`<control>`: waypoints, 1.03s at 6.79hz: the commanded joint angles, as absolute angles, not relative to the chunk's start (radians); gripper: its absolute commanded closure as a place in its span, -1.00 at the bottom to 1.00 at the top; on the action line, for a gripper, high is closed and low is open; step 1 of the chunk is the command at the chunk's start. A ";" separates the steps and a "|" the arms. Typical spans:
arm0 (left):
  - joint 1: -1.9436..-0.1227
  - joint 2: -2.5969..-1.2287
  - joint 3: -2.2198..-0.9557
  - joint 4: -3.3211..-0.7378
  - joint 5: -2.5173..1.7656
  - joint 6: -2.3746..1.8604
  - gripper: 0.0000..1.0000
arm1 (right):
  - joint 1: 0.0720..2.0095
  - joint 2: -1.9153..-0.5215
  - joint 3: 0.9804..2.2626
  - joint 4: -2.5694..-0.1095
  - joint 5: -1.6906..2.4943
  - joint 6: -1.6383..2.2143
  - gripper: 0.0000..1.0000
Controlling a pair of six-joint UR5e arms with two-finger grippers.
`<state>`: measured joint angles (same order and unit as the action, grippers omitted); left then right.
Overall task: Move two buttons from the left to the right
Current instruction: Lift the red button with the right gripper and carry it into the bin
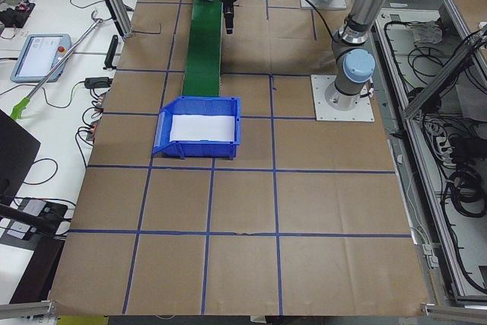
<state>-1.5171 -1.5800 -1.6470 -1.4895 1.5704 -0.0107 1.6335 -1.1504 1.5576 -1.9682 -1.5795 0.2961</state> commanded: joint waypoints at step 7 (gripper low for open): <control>-1.517 -1.580 -1.644 -1.489 1.569 -0.011 -1.00 | 1.143 -1.108 1.327 -1.845 -1.635 -0.527 0.91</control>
